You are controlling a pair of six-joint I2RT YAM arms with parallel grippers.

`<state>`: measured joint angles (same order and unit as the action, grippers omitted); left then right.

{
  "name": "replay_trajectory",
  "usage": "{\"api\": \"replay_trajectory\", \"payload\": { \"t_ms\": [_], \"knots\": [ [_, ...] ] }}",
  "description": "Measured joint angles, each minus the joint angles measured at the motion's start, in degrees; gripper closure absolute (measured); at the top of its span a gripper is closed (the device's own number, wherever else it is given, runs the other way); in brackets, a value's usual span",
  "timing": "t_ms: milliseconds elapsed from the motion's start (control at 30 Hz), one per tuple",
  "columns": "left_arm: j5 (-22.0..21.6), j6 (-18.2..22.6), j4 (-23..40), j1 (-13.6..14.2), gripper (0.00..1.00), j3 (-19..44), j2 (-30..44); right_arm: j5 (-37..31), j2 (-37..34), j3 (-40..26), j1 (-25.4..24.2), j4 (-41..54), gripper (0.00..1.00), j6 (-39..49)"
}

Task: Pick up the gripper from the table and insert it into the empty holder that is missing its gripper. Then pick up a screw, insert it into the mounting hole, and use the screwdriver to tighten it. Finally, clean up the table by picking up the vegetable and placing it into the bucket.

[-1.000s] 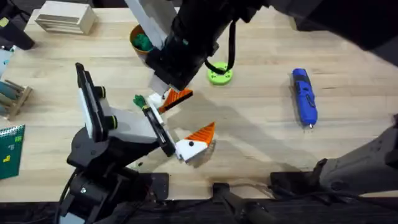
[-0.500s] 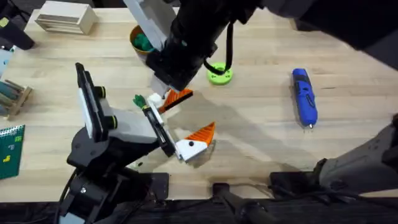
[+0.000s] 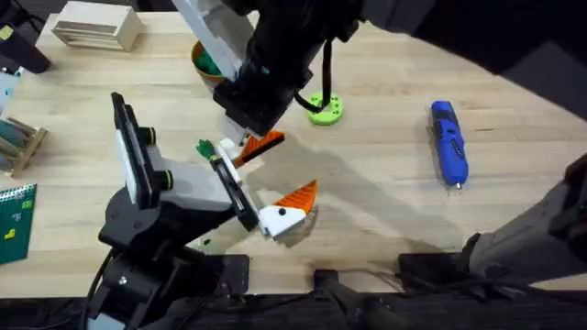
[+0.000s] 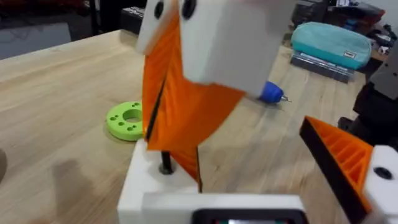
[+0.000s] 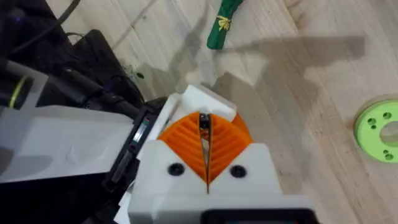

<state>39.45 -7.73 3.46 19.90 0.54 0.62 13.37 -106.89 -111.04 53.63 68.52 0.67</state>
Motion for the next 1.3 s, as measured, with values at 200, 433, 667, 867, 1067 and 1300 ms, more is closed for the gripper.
{"api": "replay_trajectory", "payload": {
  "t_ms": [200,433,667,867,1067,1300],
  "knots": [
    [0.01,0.0,0.0,0.0,0.014,0.0,0.01,0.0,0.0,0.0,0.0,-0.01,0.994,0.02],
    [-0.01,-0.02,0.0,0.0,0.014,0.0,0.0,0.0,-0.11,0.0,0.0,0.14,0.994,0.0],
    [0.23,-0.04,0.02,0.0,0.014,0.0,0.0,0.5,-1.09,0.0,0.17,0.29,0.994,0.02],
    [0.21,0.0,0.02,0.0,0.014,0.0,0.0,0.48,-1.09,0.0,0.37,0.49,0.992,0.19],
    [0.16,-0.02,0.02,0.0,0.013,0.0,0.0,0.03,-1.09,0.0,-0.18,0.92,0.2,0.48],
    [0.21,0.0,0.02,0.0,0.014,0.0,0.0,0.46,-1.07,0.0,-3.39,0.75,0.147,0.85]
  ]
}}
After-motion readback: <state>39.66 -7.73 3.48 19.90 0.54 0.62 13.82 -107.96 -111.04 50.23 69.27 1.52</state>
